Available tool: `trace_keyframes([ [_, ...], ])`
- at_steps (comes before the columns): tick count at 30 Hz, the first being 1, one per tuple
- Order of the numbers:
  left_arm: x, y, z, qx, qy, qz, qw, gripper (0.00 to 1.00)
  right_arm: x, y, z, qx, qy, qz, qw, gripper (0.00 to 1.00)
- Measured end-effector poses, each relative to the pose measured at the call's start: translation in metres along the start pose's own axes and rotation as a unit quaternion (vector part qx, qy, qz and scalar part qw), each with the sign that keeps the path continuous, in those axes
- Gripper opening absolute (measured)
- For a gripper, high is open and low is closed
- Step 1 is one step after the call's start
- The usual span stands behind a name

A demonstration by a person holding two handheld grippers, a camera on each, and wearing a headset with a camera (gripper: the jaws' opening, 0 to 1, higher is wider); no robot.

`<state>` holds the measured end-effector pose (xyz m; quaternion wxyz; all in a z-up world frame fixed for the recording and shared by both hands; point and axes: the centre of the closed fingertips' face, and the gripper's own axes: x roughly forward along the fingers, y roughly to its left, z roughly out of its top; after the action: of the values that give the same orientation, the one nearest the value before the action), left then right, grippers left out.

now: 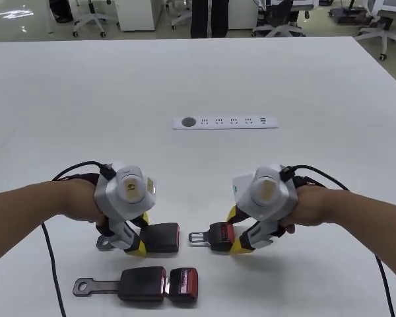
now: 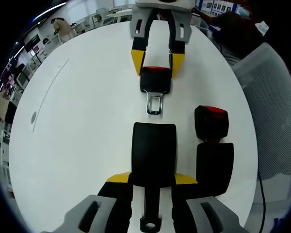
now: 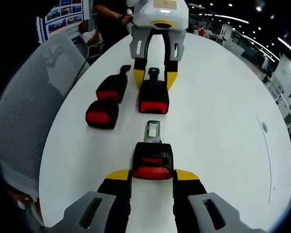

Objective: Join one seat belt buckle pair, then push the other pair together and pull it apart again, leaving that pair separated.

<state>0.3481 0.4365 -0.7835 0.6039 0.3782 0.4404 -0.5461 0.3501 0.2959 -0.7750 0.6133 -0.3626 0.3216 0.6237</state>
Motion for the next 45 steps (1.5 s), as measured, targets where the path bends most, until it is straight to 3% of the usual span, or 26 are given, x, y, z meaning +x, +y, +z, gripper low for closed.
trace_keyframes([
  [13,0.000,0.000,0.000,0.000,0.002,0.000,1.0000,0.32,0.013,0.002,0.020,-0.003,-0.010,0.003,0.9999,0.29],
  [20,0.000,-0.001,0.000,0.000,-0.001,0.001,1.0000,0.32,0.019,0.003,0.032,-0.012,-0.021,-0.009,0.9997,0.29],
  [45,0.000,-0.001,0.002,0.007,-0.011,0.002,0.9999,0.31,0.021,0.000,0.028,0.014,-0.024,-0.017,0.9995,0.27],
])
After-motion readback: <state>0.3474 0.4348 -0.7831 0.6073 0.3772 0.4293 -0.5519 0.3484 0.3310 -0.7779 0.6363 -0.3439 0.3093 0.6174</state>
